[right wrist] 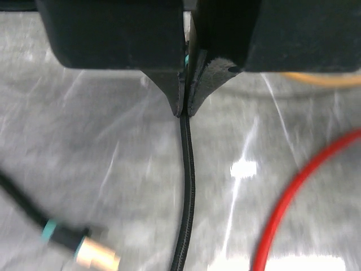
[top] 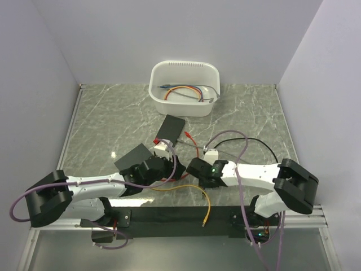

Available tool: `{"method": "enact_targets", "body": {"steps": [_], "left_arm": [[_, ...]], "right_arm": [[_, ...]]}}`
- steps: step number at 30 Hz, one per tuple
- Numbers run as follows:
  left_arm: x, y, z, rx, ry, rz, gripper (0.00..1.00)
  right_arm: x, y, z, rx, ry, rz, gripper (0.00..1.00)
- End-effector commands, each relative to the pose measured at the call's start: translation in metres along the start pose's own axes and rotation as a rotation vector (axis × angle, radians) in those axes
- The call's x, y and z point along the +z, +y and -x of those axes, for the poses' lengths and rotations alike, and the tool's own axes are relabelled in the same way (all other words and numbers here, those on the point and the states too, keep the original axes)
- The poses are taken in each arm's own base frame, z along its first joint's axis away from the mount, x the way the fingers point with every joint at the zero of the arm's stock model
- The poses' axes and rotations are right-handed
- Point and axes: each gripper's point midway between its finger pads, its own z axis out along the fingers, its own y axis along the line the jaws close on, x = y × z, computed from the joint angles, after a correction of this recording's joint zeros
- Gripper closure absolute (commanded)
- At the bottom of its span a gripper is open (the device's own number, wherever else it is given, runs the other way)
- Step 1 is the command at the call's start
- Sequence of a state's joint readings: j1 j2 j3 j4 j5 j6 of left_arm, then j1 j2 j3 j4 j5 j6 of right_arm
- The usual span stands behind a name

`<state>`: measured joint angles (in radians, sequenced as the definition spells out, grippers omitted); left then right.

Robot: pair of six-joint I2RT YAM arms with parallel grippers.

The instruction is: Insert the plug into the switch port

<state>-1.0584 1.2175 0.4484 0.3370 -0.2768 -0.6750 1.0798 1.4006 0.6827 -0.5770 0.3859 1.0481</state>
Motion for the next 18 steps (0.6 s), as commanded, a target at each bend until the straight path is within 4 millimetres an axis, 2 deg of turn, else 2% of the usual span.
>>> {"method": "enact_targets", "body": {"steps": [1, 3, 4, 6, 8, 9, 11, 17, 18], "left_arm": [[-0.008, 0.0, 0.013, -0.011, -0.044, 0.016, 0.33], [-0.013, -0.003, 0.02, -0.017, -0.061, 0.009, 0.33], [-0.015, -0.001, 0.019, -0.012, -0.055, 0.02, 0.33], [-0.019, -0.001, 0.024, -0.011, -0.069, 0.031, 0.33], [-0.023, -0.001, 0.03, -0.009, -0.089, 0.04, 0.33], [-0.024, -0.001, 0.031, -0.007, -0.094, 0.042, 0.33], [-0.025, -0.004, 0.036, -0.005, -0.115, 0.041, 0.33], [-0.024, -0.026, 0.042, 0.046, -0.157, 0.062, 0.33], [-0.025, -0.035, 0.043, 0.058, -0.159, 0.057, 0.34]], "right_arm": [[0.009, -0.011, 0.043, 0.031, -0.076, -0.071, 1.0], [0.002, -0.013, 0.072, 0.049, -0.125, -0.05, 1.0], [0.001, -0.022, 0.09, 0.091, -0.148, -0.066, 1.0], [-0.015, -0.025, 0.118, 0.123, -0.208, -0.056, 1.0], [-0.025, -0.032, 0.136, 0.125, -0.237, -0.071, 1.0], [-0.036, -0.025, 0.151, 0.137, -0.266, -0.046, 1.0], [-0.049, -0.013, 0.163, 0.133, -0.278, 0.008, 1.0], [-0.064, 0.009, 0.169, 0.127, -0.256, 0.112, 1.0], [-0.066, 0.012, 0.169, 0.129, -0.253, 0.13, 1.0]]}}
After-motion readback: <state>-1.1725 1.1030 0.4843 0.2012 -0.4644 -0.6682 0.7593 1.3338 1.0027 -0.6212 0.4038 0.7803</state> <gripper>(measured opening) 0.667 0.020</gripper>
